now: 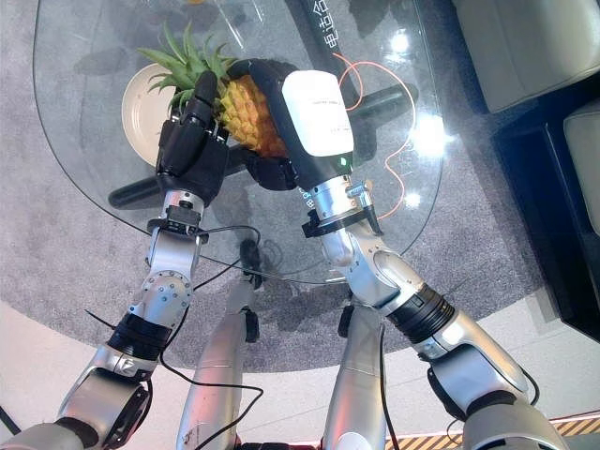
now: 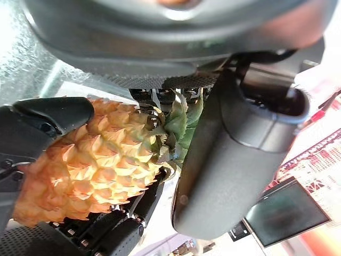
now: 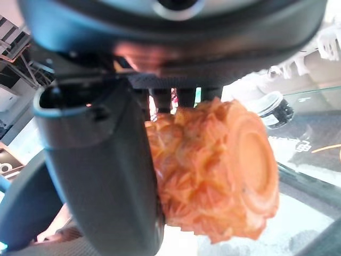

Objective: Pick up the fruit to the plate

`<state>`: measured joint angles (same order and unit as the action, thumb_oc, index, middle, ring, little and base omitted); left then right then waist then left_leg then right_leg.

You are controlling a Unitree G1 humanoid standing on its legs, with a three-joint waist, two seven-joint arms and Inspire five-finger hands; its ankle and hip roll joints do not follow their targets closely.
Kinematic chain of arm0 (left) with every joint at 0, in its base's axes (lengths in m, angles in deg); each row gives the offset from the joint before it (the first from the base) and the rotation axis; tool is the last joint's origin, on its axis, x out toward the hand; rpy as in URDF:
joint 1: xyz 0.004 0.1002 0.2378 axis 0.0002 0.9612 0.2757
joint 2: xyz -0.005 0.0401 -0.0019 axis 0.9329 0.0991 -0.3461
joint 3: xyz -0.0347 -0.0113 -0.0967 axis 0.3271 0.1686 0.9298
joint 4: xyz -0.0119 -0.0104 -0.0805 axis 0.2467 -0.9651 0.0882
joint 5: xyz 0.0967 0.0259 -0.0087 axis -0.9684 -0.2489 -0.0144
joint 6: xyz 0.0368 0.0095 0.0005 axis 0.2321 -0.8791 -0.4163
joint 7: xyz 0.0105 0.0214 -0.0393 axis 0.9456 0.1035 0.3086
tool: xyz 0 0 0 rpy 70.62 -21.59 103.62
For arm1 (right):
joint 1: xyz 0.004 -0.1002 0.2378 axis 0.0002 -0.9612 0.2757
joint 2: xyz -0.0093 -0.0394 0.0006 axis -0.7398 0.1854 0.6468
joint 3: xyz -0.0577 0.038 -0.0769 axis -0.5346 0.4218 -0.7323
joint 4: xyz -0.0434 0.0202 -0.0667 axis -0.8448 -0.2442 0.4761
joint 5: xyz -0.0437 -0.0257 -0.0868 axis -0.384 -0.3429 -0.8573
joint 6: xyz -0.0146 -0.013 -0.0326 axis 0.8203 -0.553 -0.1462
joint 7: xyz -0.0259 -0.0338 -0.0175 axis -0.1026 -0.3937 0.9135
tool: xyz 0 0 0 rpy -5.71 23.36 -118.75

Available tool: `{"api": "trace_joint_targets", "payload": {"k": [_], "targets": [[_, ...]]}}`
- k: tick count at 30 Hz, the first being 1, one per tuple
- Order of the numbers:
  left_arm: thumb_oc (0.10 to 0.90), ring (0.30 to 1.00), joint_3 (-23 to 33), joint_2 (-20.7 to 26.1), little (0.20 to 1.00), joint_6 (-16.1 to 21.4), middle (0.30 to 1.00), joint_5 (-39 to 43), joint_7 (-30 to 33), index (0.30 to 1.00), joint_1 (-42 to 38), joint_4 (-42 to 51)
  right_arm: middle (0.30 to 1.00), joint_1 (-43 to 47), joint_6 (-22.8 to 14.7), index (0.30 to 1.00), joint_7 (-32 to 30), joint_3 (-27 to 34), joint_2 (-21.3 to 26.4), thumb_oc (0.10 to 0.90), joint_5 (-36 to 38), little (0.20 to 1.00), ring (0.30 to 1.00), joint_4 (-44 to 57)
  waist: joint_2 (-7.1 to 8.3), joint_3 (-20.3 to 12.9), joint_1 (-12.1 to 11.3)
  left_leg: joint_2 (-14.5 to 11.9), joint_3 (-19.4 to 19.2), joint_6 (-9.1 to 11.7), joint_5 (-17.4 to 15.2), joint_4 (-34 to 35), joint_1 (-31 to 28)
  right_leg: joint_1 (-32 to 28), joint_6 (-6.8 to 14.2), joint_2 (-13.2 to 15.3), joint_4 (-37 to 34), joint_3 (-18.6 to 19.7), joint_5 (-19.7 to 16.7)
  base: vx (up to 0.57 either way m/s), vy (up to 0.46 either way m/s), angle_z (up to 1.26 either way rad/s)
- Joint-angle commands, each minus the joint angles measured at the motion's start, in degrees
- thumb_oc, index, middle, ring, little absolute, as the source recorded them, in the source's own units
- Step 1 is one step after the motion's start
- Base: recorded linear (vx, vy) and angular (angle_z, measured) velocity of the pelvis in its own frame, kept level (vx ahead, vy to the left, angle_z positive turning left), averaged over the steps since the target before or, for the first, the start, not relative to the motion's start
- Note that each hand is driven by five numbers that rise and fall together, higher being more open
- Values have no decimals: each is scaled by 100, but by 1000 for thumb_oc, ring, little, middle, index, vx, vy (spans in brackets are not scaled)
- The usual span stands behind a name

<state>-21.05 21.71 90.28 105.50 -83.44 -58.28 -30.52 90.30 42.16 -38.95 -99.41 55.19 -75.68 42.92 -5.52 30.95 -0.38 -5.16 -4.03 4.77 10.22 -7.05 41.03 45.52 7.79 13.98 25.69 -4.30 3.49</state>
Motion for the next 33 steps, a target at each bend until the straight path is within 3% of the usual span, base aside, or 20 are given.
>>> {"api": "trace_joint_targets", "payload": {"k": [1,4,5,6,7,31,32,33], "targets": [[800,900,74,91,900,522,900,-169,-282,900,-633,932,300,756,-571,300,-61,-47,-93,100,-128,200,300,981,121,-115,-79,348,-46,-65,-584,-299,-93,-419,-21,-146,-986,-571,-483,0,0,0],[800,900,75,89,900,577,900,-200,-322,900,-633,945,300,762,-567,300,-30,-50,-87,100,-112,200,300,1019,129,-115,-80,347,-46,-66,-585,-295,-100,-424,-15,-145,-989,-576,-487,0,0,0],[424,578,74,88,524,608,578,-203,-341,578,-625,953,300,754,-558,300,-30,-60,-86,100,-112,200,300,1032,129,-115,-81,346,-48,-66,-587,-293,-105,-427,-15,-144,-990,-576,-486,0,0,0],[199,385,83,96,299,632,385,-206,-357,385,-646,954,300,779,-558,300,-32,-61,-78,100,-110,200,300,1034,126,-115,-83,345,-49,-71,-548,-286,-63,-391,-21,-147,-1011,-577,-530,0,0,0],[100,300,86,92,200,721,300,-204,-427,300,-617,953,300,758,-557,300,-34,-69,-76,100,-97,200,300,1033,126,-115,-84,345,-52,-65,-590,-297,-103,-427,-16,-139,-992,-577,-485,0,0,0],[100,300,184,-50,200,1143,300,-567,-278,300,-671,956,300,697,-561,300,-123,47,-228,100,-99,200,300,980,146,-115,-76,350,-41,-62,-582,-266,-98,-418,-14,-145,-1021,-570,-498,0,0,0],[100,300,191,-53,200,1148,300,-567,-284,300,-672,946,378,689,-568,378,-133,50,-231,191,-82,291,378,975,148,-115,-75,349,-42,-60,-583,-267,-98,-419,-14,-145,-1019,-569,-497,0,0,0],[100,300,195,-53,200,1151,300,-562,-290,300,-673,941,378,687,-575,378,-143,51,-231,191,-65,291,378,970,148,-115,-75,349,-42,-59,-583,-269,-96,-416,-13,-145,-1017,-569,-497,0,0,0]]}}
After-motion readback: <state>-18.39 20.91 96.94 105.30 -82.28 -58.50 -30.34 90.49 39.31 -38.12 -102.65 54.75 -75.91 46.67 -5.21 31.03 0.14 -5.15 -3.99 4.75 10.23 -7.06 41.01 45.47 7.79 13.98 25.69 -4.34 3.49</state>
